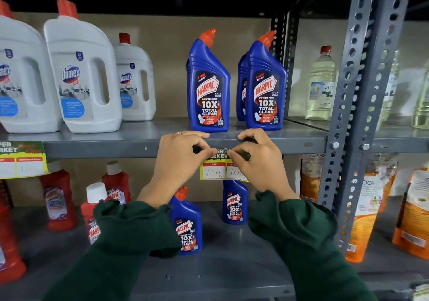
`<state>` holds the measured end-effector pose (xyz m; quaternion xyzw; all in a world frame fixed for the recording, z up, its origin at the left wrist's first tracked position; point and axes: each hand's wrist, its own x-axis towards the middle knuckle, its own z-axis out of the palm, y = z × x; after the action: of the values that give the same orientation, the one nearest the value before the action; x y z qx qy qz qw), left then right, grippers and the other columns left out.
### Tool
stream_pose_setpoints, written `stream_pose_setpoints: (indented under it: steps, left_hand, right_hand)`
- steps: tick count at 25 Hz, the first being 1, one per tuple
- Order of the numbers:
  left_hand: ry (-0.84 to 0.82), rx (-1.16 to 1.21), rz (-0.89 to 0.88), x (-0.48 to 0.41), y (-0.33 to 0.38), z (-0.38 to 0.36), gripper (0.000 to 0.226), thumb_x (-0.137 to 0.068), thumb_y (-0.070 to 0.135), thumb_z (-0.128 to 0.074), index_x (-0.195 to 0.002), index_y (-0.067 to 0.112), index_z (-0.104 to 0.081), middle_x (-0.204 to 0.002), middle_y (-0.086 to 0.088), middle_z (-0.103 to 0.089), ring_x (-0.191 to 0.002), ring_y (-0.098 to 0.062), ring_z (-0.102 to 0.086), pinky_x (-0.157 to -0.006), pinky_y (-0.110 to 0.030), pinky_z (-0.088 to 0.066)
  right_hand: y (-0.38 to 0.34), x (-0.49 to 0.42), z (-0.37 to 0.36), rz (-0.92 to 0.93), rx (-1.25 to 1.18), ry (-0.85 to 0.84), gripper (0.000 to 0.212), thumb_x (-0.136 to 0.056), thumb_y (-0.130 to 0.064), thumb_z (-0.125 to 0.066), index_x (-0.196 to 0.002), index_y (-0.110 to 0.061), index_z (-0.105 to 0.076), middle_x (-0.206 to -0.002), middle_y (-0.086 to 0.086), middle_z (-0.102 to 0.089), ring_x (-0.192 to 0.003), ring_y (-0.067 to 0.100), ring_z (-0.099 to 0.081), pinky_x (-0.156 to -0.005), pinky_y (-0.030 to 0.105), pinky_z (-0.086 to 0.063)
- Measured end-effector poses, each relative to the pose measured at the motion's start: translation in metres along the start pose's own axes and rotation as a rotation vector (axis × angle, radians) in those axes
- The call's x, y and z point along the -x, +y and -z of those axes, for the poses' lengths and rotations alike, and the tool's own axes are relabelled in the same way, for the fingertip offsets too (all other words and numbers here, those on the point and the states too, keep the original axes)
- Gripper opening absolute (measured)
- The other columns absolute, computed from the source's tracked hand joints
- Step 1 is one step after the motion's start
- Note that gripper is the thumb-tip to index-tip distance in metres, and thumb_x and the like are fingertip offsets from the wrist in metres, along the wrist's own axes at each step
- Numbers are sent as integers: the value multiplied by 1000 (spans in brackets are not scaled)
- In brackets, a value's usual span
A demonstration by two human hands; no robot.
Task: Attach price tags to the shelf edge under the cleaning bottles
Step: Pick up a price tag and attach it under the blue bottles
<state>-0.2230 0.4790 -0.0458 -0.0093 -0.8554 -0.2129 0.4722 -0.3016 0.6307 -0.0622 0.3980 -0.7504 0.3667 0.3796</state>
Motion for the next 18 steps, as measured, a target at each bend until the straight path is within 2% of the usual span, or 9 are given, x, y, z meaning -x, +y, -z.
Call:
stream_pose_setpoints:
  steps: [5,11,13,15,17,18]
  left_hand:
    - [21,48,65,-5,2,-1,12,-74,27,-72,-74,15,-71,-95,-1,-73,-82,-3,-60,-71,-11,-42]
    - [77,28,54,-8,0,-8,14,-77,27,-70,-77,13,-67,-87,-1,-73,-77,-7,-62,-67,-17,-47]
    - [81,59,32,-8,-4,-11,14,-76,25,-71,-81,13,-66,-88,-2,-73,-78,-6,-63,-68,-19,-50]
    - [73,66,1,-8,-8,-15,18,-78,28,-69,-93,18,-66,-92,-1,-72,-85,-9,-63,-76,-31,-54]
    - [80,-47,-52,-8,-11,-21,24,-82,36,-59,-101,23,-65,-99,1,-72,-97,-13,-61,-90,-41,-44]
    - [90,-127,-71,-6,-12,-24,27,-84,40,-53,-102,25,-65,-102,3,-72,-103,-13,-59,-94,-38,-35]
  right_hand:
    - [-5,-5,-2,-41,-13,70,10,-79,-18,-69,-79,-8,-70,-94,7,-63,-76,18,-60,-64,26,-42]
    - [-6,-9,-4,-72,-12,80,12,-79,-18,-69,-82,-7,-68,-97,8,-61,-76,15,-56,-64,30,-48]
    - [-7,-10,-2,-116,-65,76,16,-78,-20,-70,-88,-8,-65,-104,8,-59,-83,11,-52,-70,28,-45]
    - [-6,-12,0,-157,-99,71,32,-77,-23,-71,-103,-11,-58,-115,7,-57,-101,16,-53,-88,31,-44]
    - [-4,-16,-1,-200,-74,45,45,-77,-36,-69,-113,-13,-53,-119,6,-60,-115,19,-49,-109,40,-30]
    - [-3,-16,-4,-203,-16,39,48,-77,-44,-66,-111,-13,-55,-115,6,-64,-114,19,-52,-113,41,-22]
